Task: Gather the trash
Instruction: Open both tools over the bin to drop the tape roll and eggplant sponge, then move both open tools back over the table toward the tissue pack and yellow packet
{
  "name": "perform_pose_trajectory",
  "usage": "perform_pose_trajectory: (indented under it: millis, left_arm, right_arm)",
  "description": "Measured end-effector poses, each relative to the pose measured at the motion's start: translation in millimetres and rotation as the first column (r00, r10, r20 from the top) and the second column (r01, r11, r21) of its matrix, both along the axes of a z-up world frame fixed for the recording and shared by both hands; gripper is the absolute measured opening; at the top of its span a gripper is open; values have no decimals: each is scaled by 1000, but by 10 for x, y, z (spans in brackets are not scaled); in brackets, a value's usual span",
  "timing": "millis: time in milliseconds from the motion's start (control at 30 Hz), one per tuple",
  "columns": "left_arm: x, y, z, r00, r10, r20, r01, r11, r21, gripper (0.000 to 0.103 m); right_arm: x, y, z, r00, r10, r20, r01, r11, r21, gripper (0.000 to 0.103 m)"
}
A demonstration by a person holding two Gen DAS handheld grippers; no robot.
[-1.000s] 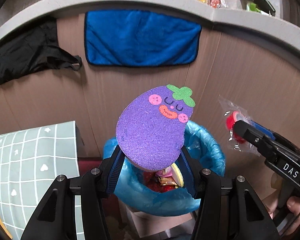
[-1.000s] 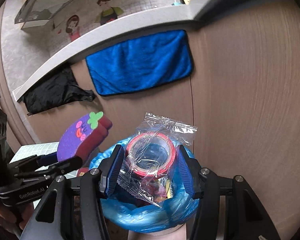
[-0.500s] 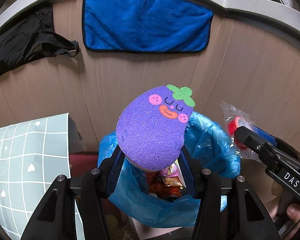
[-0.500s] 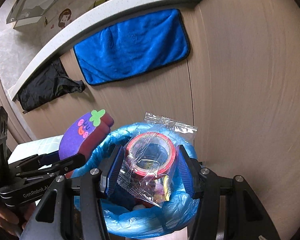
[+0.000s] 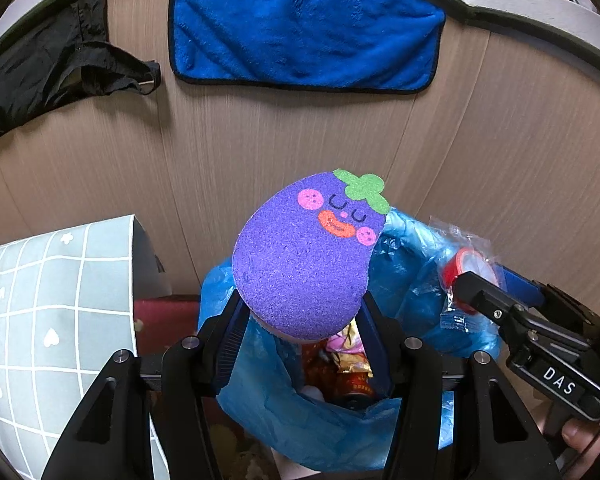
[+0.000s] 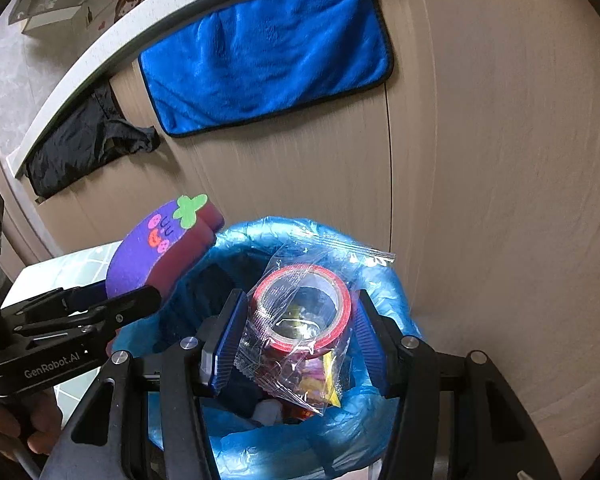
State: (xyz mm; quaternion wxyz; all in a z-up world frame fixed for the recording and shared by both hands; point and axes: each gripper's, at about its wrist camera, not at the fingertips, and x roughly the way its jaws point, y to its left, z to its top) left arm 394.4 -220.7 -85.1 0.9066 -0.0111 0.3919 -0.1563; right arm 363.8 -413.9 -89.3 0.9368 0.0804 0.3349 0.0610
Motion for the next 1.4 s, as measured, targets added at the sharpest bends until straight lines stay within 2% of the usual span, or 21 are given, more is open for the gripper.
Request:
perform_pose_trajectory:
  millis: [100,167,333,500,700,867,1133,1233,1400]
  left_arm:
    - [63,47,-14,999,-11,-40,8,998,-67,56]
    - [93,74,-9,998,-7,-60,1,996,-91,58]
    - [32,156,146,1000,18,-18,-20,993,-115,59]
    - [-169,442,388,998,65,24,-60,985,-161,59]
    - [-619,958,610,983,143,116,-133,987,-87,60]
    - [-1081,1542,700,961,221,163,-222,975,-17,67]
    - [-1696,2575,652,935,324,144,-326,945,-10,67]
    - [-1944,3017,629,910,384,155,-384,923,-31,67]
    - [-2331,3758,524,859,493,139,-492,869,-48,67]
  right_arm:
    - [11,19,-24,1000,1,-7,-1,1000,0,54]
    - [18,28,-11,1000,-6,1,6,1000,-18,63]
    - [-53,5,38,1000,-22,19,23,1000,-12,64]
    - [-195,26,134,999,-22,31,22,1000,17,64]
    - [-448,279,329,997,53,62,-56,997,47,64]
    - [-665,747,464,983,163,88,-168,984,58,64]
    - [-937,1903,571,922,379,83,-382,924,23,64]
    - [-1058,2394,600,885,459,77,-461,887,3,64]
    - [-1267,3150,548,811,584,32,-584,812,-25,64]
